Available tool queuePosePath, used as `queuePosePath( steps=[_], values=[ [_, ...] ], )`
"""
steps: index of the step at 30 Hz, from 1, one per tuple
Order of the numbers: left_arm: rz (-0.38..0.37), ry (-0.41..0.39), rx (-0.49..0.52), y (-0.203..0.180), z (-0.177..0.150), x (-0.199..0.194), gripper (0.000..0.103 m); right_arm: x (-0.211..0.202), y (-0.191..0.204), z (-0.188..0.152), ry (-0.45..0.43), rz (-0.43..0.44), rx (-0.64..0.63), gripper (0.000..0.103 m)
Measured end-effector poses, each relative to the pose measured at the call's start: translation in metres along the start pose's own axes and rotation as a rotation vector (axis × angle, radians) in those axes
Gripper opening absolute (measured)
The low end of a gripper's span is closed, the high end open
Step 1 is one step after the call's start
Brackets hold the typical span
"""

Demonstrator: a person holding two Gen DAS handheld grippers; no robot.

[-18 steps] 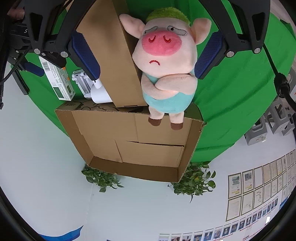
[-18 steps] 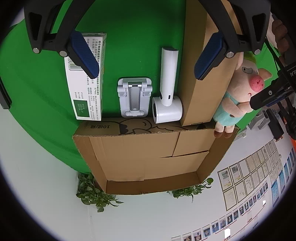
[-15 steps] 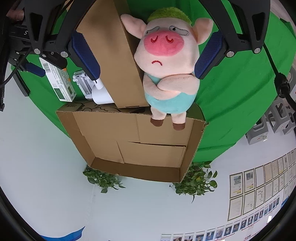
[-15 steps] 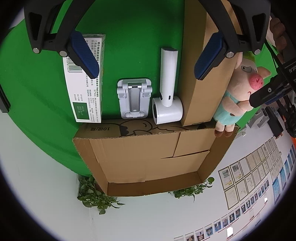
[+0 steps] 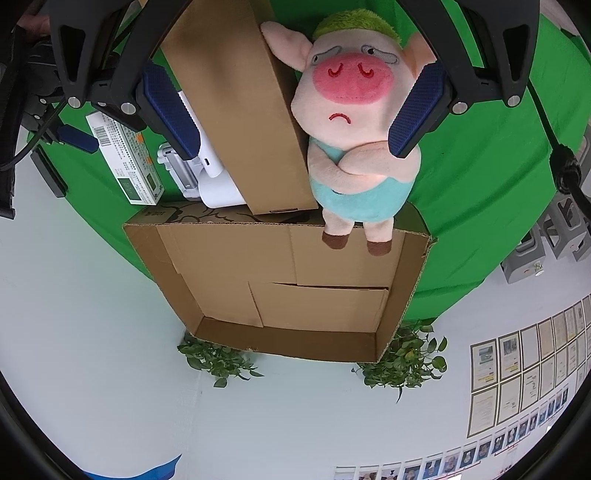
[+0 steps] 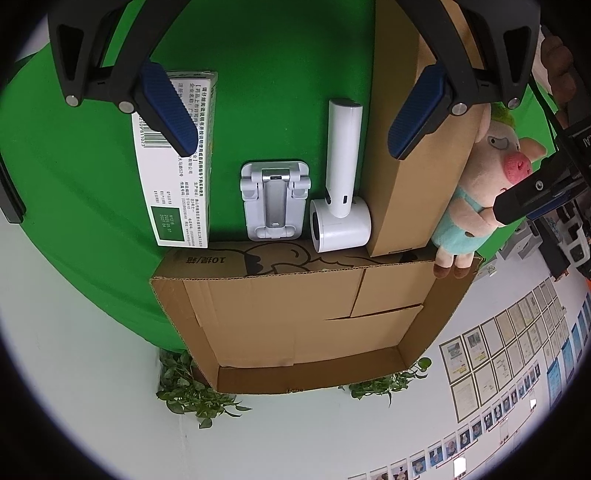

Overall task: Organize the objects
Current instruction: 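Close the left gripper on the plush pig's body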

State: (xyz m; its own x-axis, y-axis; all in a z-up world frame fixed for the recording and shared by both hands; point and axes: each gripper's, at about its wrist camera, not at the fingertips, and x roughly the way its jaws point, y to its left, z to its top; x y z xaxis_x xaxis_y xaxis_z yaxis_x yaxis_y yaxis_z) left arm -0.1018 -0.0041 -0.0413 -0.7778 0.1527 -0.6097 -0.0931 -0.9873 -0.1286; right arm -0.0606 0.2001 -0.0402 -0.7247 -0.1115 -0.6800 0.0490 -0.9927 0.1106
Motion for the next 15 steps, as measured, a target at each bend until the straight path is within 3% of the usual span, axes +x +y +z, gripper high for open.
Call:
queuePosePath(
  steps=[9,15],
  values=[
    [-0.05,0.005,-0.021,0.03,0.006,-0.014,0.103,0.001,0.004,0.002,0.003,0.021,-0.007,0.102],
    [-0.055,0.091,-0.012,0.052,-0.009,-0.002,0.103,0.001,0.015,0.004,0.011,0.045,-0.035,0.102]
  ],
)
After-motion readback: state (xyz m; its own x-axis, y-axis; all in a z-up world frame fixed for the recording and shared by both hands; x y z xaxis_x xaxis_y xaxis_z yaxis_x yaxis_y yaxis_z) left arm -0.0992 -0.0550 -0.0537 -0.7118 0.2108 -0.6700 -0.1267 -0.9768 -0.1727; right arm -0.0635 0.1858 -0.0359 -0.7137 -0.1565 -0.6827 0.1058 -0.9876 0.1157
